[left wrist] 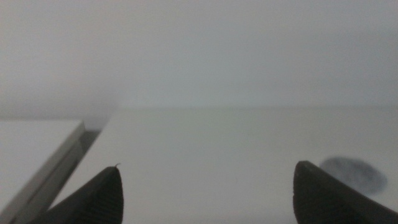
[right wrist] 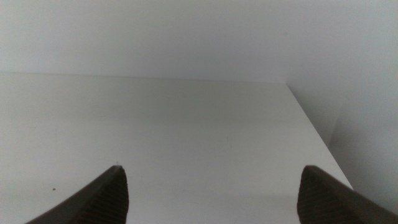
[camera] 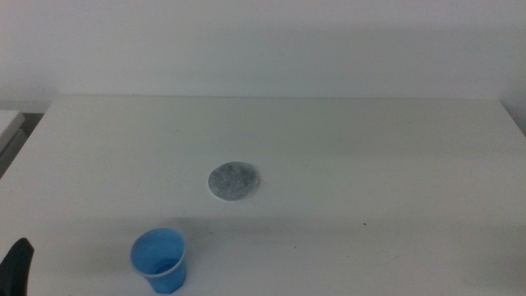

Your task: Place an empty cup on a cup mat.

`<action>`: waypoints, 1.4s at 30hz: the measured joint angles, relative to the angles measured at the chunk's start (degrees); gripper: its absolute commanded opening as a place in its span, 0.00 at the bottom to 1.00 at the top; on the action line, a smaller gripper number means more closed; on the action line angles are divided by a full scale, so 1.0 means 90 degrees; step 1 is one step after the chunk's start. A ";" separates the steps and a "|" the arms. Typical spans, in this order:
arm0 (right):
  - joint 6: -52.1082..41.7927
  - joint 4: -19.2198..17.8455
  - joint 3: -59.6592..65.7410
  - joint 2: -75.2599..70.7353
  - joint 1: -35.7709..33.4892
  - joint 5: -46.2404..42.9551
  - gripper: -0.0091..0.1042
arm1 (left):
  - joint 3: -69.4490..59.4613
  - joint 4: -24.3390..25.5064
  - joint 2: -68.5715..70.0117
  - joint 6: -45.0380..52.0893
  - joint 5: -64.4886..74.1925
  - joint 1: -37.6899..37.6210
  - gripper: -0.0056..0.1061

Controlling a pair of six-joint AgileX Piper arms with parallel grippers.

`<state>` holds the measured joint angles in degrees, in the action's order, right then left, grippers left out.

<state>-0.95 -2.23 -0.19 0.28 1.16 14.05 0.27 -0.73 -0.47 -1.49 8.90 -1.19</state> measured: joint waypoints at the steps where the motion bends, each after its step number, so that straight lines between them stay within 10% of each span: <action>1: 0.0000 0.0000 0.0000 0.0000 0.0000 0.0000 0.90 | 0.0133 0.0000 -0.0182 0.0000 0.0176 0.0000 0.89; 18: 0.0000 0.0000 0.0000 0.0000 0.0000 0.0000 0.90 | 0.6490 -0.1143 -0.6813 -0.0099 0.6554 -0.0080 0.89; 42: 0.0000 0.0000 0.0000 0.0000 0.0000 0.0000 0.90 | 0.6741 -0.0436 -1.0331 -0.0691 0.6385 -0.1755 0.89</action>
<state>-0.95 -2.23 -0.19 0.28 1.16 14.05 60.94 -4.65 -93.46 -7.71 66.36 -16.99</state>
